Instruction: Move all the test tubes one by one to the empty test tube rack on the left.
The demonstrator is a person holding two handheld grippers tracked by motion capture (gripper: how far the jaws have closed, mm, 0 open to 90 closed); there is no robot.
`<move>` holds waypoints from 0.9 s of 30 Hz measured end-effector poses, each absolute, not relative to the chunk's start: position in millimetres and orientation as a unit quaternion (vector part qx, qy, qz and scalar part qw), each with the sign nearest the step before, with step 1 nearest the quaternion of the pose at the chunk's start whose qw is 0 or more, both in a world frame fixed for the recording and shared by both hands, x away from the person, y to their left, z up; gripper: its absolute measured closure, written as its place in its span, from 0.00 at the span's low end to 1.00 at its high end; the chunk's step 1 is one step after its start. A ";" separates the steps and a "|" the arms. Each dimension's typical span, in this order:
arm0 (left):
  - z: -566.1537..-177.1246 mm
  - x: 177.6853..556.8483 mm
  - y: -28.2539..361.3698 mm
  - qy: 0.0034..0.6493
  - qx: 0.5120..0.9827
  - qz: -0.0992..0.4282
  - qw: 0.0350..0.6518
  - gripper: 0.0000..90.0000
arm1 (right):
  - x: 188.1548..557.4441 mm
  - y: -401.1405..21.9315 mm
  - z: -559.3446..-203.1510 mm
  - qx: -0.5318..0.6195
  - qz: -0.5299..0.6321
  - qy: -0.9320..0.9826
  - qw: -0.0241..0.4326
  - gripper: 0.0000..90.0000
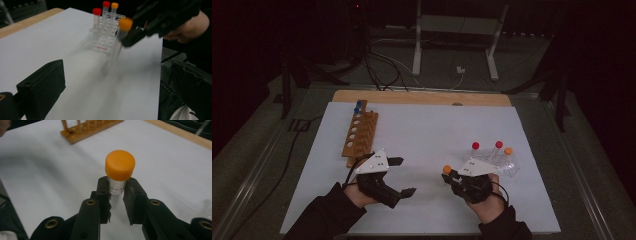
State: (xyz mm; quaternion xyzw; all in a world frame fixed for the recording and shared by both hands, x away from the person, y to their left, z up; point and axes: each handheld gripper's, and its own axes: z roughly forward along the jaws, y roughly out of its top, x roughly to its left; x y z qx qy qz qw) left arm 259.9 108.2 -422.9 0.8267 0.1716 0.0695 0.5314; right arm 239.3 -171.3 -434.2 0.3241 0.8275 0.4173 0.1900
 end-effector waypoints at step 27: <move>-425.5 282.6 52.5 0.134 0.831 0.062 0.537 0.64 | 238.9 -158.7 -439.0 0.310 0.419 0.838 0.161 0.83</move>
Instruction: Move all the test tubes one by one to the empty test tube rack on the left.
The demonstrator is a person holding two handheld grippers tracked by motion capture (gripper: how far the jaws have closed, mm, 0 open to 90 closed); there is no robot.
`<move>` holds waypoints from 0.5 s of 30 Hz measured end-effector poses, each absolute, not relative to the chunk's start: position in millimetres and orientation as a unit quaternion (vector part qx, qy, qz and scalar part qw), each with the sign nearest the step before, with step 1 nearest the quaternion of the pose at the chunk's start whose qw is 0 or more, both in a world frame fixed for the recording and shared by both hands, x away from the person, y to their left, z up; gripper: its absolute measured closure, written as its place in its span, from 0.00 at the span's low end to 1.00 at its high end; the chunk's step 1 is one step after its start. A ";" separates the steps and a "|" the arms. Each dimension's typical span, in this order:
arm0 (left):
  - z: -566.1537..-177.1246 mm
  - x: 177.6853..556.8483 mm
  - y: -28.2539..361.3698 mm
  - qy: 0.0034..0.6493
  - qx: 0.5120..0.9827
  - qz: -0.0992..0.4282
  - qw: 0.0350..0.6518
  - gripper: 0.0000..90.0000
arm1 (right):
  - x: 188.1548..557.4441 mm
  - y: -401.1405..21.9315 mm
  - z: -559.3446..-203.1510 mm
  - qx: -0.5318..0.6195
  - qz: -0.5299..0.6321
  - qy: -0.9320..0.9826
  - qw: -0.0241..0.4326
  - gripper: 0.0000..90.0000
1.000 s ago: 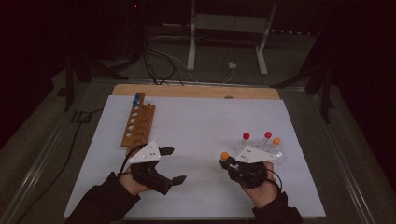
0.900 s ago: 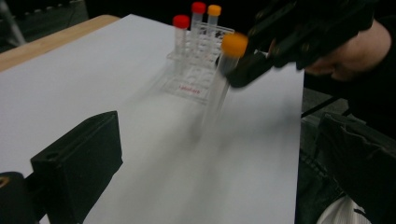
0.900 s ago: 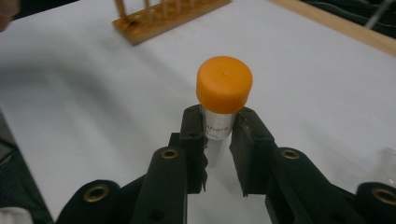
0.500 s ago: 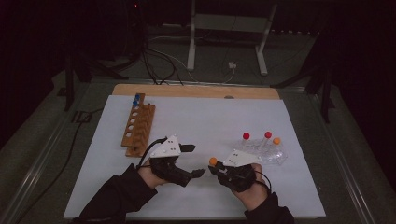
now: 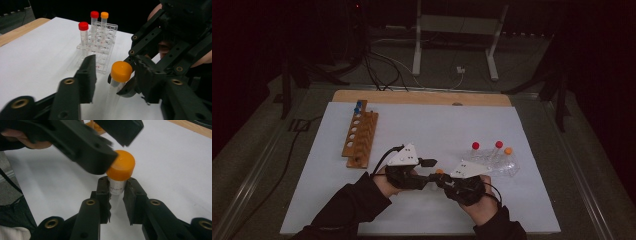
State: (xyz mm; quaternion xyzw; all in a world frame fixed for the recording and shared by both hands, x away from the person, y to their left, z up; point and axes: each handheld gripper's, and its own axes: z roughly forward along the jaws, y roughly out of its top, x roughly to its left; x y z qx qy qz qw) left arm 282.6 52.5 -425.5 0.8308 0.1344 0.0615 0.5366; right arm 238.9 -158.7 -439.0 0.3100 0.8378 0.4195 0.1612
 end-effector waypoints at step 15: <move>-425.6 281.8 45.4 0.112 0.840 0.065 0.527 0.79 | 239.1 -158.4 -438.9 0.309 0.419 0.837 0.165 0.83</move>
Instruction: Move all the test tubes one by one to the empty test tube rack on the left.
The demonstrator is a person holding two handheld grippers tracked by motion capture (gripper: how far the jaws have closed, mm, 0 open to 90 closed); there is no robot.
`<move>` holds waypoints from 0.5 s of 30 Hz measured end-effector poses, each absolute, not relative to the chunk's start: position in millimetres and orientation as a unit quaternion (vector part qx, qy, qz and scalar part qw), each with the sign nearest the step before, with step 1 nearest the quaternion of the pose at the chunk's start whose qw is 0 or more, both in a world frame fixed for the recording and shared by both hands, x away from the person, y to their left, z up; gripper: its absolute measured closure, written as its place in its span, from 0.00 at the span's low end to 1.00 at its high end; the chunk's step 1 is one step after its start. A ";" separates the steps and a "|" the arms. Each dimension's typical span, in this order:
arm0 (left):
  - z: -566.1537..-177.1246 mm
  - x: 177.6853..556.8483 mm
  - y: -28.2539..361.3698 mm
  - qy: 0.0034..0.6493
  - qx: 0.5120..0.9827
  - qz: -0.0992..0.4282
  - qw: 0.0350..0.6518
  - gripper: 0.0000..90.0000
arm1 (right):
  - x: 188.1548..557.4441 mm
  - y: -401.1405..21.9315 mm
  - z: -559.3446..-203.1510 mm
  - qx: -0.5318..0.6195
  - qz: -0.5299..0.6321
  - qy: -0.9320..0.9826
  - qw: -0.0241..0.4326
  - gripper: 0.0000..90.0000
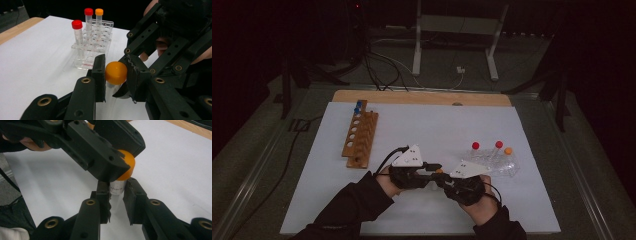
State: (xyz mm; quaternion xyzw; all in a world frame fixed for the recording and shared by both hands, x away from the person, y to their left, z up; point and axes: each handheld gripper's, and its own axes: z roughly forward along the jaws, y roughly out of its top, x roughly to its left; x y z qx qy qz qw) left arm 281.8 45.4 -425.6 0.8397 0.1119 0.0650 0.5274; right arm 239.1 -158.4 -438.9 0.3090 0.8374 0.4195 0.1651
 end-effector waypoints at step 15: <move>-402.7 288.0 65.9 0.135 0.826 0.102 0.538 0.80 | 235.1 -173.2 -430.3 0.313 0.453 0.815 0.180 0.65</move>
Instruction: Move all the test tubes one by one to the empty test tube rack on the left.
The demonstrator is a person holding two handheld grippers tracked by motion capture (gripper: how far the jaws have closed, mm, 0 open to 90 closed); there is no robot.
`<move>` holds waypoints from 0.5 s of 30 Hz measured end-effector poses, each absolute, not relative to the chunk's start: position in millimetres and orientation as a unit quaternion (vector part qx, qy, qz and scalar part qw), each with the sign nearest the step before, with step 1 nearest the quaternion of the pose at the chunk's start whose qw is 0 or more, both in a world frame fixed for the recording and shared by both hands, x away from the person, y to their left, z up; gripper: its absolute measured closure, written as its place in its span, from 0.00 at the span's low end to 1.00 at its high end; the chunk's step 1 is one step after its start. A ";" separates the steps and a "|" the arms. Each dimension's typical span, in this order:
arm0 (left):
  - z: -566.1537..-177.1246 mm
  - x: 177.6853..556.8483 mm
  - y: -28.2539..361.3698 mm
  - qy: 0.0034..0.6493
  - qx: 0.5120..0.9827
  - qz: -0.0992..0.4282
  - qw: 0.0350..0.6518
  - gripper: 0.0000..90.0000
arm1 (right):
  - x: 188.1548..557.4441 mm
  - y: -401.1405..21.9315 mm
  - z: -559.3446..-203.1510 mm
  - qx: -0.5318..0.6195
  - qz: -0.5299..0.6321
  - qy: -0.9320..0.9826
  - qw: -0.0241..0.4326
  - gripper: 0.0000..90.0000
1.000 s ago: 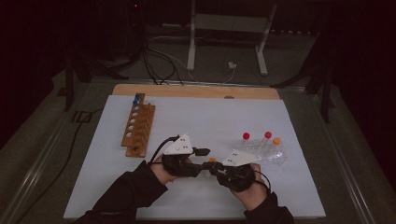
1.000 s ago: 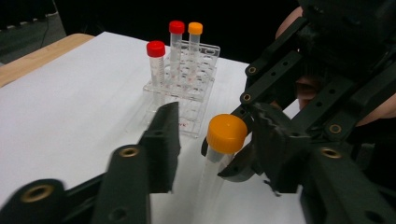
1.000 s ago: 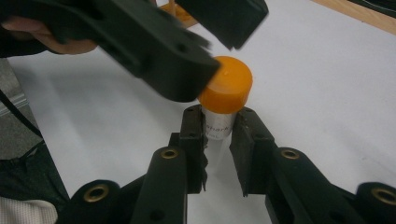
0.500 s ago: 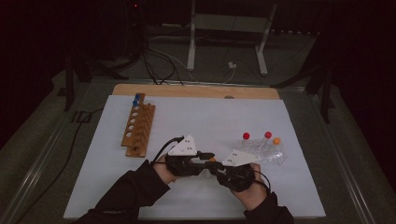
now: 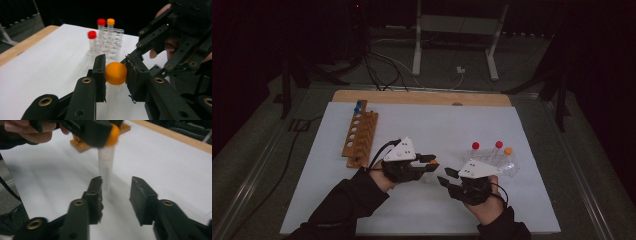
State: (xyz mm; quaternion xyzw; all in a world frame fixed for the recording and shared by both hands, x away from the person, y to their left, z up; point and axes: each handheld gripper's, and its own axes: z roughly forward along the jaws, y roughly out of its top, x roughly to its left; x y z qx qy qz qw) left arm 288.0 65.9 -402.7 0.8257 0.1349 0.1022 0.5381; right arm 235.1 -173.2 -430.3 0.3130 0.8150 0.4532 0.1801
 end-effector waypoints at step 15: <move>-376.2 311.6 117.2 0.201 0.801 0.164 0.540 0.80 | 229.9 -178.7 -420.4 0.325 0.494 0.782 0.196 0.15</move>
